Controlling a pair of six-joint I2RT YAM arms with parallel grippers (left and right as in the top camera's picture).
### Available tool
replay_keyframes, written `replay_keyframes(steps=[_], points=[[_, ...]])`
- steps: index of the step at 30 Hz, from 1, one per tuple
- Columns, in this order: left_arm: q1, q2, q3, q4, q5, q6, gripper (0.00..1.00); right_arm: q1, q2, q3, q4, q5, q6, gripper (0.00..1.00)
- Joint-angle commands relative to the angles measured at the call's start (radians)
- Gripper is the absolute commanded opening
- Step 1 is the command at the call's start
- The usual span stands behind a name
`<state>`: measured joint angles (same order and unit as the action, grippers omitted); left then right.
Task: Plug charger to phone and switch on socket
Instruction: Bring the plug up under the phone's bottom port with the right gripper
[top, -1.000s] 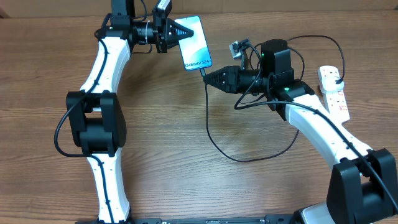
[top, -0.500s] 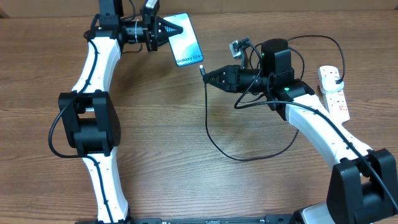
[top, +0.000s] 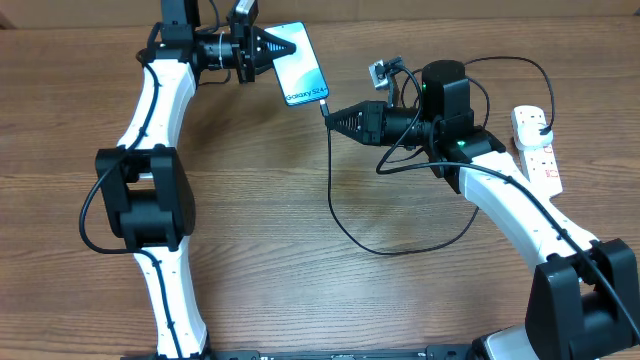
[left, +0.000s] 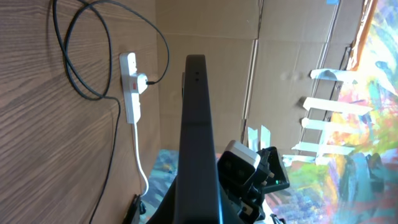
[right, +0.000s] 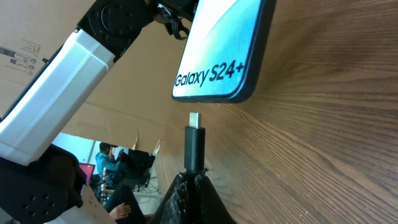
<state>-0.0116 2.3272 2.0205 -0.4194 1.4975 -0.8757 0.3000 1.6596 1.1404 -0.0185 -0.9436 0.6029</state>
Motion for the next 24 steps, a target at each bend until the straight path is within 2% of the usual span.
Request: replay_keyframes(steps=[1, 24], points=[[-0.019, 0.001, 0.012, 0.005, 0.014, -0.023, 0.04, 0.004, -0.021, 0.023, -0.006, -0.012, 0.007, 0.04], [-0.048, 0.001, 0.012, 0.005, 0.011, -0.023, 0.04, 0.015, -0.021, 0.022, -0.04, 0.019, 0.006, 0.04]])
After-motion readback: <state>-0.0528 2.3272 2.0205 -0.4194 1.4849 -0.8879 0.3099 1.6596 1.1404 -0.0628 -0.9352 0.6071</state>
